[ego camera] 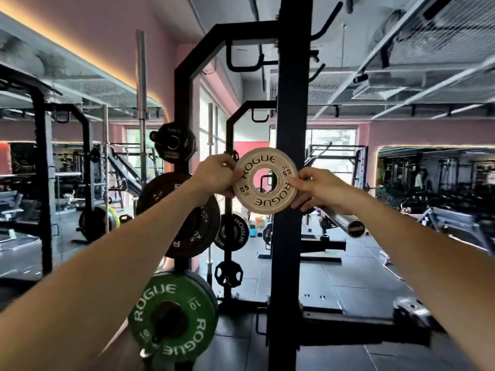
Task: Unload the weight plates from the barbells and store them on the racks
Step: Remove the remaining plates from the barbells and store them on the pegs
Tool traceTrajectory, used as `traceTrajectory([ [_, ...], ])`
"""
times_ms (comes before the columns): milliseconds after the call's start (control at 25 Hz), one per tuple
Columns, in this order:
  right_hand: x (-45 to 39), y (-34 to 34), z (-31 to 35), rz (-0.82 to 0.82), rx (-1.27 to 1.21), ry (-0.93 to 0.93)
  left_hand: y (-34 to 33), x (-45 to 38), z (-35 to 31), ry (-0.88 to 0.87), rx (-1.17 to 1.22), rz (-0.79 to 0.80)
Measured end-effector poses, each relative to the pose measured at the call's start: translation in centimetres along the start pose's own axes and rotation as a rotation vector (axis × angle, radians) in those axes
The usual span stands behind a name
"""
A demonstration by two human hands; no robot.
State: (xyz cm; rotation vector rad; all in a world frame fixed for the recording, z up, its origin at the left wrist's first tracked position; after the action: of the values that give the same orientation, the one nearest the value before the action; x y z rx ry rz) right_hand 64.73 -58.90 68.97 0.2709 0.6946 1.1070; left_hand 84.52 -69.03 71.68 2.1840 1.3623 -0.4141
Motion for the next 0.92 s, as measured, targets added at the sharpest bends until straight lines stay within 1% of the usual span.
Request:
traceTrajectory([
  [240,4.6,8.2,-4.6,-0.040,0.052,-0.048,-10.2,0.4,-1.9,0.011,0.041,0.073],
  [440,6.3,12.4,-9.6,-0.038,0.066,-0.094,-16.8,1.5,-1.6,0.036,0.044,0.059],
  [640,6.7,14.5,-15.1,-0.021,0.072,-0.149,-22.6,1.3,0.3,0.070,0.040,0.114],
  [920,4.1,15.3,-21.1,-0.057,0.068,-0.196,-27.4,-1.9,4.8,0.109,0.026,0.104],
])
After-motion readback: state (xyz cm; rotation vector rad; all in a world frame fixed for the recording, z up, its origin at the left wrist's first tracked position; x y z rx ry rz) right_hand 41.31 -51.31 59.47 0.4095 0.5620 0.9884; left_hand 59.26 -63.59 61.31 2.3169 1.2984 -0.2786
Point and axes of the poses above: each hand's wrist, its own x-axis away from the middle knuckle, its own y-axis out of the back of the hand, z = x × y, the point moved 9 cm from there along -x, towards the middle knuckle, and after that the axes turned 6 degrees about x, right-handed, at the moved point
